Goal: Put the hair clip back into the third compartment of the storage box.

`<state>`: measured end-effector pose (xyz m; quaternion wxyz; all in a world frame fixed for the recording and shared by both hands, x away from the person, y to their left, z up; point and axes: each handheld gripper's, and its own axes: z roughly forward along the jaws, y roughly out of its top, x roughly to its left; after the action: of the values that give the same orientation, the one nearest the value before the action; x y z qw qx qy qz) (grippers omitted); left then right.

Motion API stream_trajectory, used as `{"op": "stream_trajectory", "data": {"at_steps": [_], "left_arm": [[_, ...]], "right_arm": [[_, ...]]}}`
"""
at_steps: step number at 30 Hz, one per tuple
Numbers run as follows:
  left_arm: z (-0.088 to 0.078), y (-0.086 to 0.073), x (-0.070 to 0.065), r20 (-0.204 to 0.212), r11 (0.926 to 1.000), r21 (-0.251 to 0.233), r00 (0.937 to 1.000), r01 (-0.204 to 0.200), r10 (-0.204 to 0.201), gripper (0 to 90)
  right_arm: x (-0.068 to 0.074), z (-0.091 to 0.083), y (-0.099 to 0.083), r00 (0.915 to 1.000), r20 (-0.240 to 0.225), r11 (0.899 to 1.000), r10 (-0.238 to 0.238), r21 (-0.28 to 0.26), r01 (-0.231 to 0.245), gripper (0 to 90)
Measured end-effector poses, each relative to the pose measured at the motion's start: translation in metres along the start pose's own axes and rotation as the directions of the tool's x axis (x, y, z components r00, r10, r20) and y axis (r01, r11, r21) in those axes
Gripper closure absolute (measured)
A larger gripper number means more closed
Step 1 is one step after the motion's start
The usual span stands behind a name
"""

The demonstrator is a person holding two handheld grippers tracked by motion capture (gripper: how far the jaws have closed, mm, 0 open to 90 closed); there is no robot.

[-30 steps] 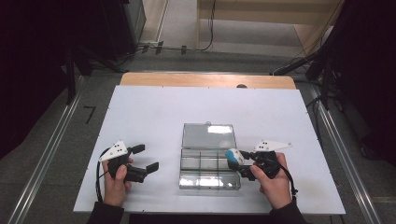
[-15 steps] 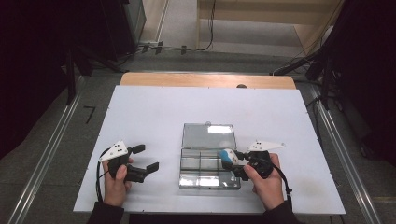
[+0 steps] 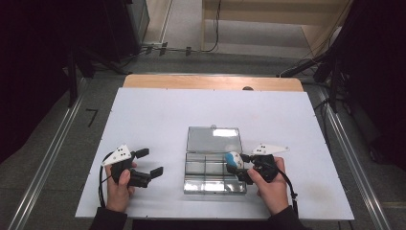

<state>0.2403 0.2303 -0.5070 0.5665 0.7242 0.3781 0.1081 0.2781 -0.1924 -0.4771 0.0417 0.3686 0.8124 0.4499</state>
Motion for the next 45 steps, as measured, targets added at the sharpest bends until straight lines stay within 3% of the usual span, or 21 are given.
{"op": "stream_trajectory", "data": {"at_steps": [17,32,45], "left_arm": [[0.000,0.000,0.000,0.001,1.0000,0.001,1.0000,-0.001,0.001,0.0],[0.000,0.000,0.000,0.001,1.0000,0.000,1.0000,-0.001,0.001,0.0],[0.000,0.000,0.000,0.003,1.0000,0.000,1.0000,-0.001,0.001,0.0]], "right_arm": [[-0.004,-0.006,0.000,0.9999,0.011,1.000,-0.007,-0.015,0.007,25.5],[-0.007,-0.014,0.001,0.9980,-0.039,0.998,-0.050,-0.032,0.049,15.7],[-0.015,-0.023,0.000,0.9978,-0.029,0.997,-0.059,-0.054,0.058,8.8]]}}
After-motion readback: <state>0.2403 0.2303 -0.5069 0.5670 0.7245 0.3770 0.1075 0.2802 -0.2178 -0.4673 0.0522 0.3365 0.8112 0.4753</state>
